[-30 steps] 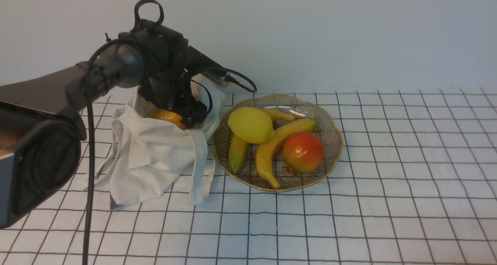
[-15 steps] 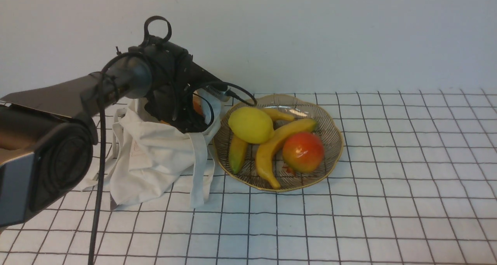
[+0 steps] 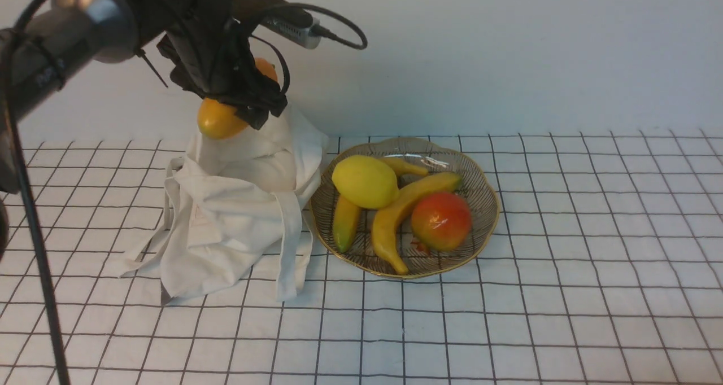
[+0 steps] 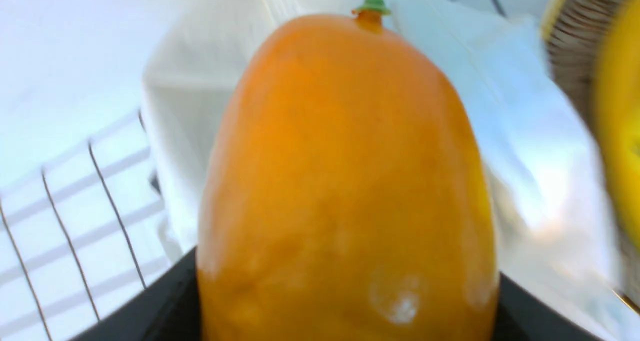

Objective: Take the fruit out of the bag on the white checkered tablecloth and place them on the plate.
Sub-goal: 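Carry the mango from the white cloth bag to the fruit plate with the left gripper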

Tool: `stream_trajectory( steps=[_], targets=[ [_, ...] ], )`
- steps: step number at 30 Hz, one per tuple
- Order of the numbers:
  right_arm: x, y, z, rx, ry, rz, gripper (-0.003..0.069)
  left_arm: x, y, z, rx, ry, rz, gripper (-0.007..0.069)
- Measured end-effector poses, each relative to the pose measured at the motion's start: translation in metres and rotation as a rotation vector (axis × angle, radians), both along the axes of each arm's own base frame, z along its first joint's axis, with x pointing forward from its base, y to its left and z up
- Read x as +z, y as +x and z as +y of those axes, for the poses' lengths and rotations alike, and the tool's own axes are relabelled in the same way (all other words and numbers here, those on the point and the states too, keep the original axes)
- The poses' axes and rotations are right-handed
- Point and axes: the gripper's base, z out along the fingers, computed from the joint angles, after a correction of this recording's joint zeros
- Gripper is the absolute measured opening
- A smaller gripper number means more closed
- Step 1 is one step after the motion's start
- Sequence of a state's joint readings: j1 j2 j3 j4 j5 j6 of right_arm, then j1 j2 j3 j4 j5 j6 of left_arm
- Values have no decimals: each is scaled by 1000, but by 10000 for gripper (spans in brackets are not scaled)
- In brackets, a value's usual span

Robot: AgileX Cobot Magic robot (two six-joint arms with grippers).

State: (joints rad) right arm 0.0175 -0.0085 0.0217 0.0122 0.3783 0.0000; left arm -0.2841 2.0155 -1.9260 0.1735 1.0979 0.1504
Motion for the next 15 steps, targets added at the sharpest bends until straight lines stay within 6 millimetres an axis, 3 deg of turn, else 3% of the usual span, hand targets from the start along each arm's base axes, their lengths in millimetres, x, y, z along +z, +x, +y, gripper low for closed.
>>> stream_trajectory(
  steps=[2,6,9,15],
  targets=[
    [0,0,0,0,0,0,-16,11,-11,-3,6,-63,40,506],
    [0,0,0,0,0,0,-16,12,-19,-16,0,-227,116,506],
    [0,0,0,0,0,0,-16,-4,-18,-36,-16,-411,236,506],
    [0,0,0,0,0,0,-16,-41,-13,-70,-50,-510,345,506]
  ],
)
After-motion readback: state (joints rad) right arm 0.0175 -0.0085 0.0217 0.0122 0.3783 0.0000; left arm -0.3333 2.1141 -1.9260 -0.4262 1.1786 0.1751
